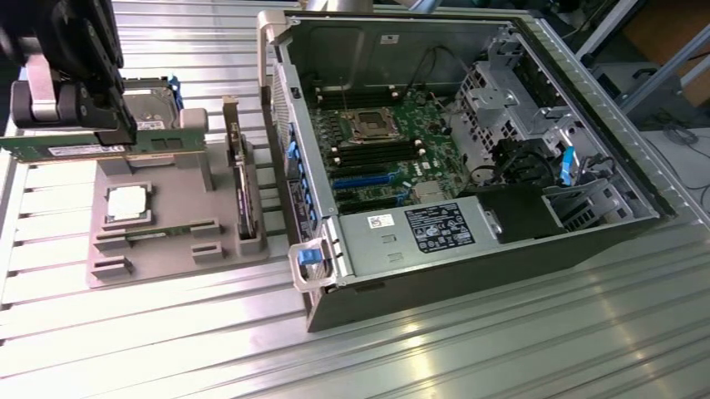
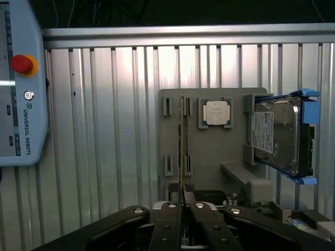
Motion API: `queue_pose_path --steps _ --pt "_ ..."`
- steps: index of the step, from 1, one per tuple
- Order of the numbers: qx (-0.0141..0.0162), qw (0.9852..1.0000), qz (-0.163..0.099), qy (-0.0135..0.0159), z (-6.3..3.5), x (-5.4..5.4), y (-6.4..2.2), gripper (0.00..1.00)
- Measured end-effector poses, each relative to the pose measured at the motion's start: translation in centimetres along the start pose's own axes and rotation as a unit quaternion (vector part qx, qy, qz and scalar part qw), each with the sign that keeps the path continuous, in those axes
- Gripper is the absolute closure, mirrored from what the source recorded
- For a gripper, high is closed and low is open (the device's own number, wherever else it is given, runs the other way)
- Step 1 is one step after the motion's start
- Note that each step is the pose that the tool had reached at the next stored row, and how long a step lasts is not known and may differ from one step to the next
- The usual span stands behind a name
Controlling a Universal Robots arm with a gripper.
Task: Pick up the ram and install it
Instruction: 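Pick up the ram and move it above insertion slot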
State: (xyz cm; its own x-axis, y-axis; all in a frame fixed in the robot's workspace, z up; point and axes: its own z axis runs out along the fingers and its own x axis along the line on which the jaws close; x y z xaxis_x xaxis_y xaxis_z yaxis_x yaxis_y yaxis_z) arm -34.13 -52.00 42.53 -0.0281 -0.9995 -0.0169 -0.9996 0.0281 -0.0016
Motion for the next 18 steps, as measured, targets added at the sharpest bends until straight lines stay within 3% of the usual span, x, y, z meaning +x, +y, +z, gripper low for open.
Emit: queue_pose_path --steps 18 --pt "0.0001 1.0000 0.000 0.0000 0.01 0.0 -1.43 0.88"
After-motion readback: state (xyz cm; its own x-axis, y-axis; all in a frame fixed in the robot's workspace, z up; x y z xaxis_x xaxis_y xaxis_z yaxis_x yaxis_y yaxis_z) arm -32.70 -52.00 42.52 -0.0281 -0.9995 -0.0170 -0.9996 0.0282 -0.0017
